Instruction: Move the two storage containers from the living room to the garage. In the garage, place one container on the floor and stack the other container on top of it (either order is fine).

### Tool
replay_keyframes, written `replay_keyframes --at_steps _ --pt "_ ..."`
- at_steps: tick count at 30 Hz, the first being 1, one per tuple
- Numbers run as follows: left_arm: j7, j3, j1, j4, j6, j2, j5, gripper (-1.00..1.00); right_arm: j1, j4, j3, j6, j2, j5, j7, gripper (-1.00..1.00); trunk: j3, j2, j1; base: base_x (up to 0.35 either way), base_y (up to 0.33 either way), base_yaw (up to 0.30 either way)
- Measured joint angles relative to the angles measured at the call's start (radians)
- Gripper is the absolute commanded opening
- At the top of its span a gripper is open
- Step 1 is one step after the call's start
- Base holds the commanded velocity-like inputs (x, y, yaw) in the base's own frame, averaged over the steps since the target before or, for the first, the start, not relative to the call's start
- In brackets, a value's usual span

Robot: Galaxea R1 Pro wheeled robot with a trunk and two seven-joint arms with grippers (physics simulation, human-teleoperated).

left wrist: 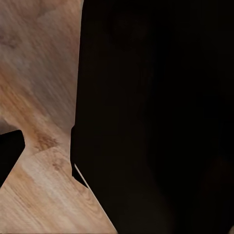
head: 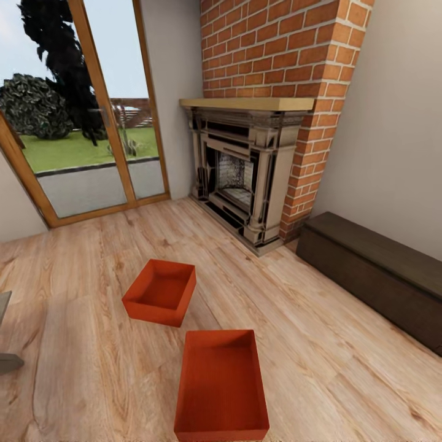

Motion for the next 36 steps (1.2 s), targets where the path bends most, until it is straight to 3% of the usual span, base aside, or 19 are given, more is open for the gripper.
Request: replay_keyframes --at_steps 36 --pt "0.000 0.000 0.000 0.000 0.000 0.000 0.000 1.00 0.000 0.000 0.000 0.000 0.000 0.001 0.000 1.00 -0.058 0.000 0.000 0.000 0.000 0.000"
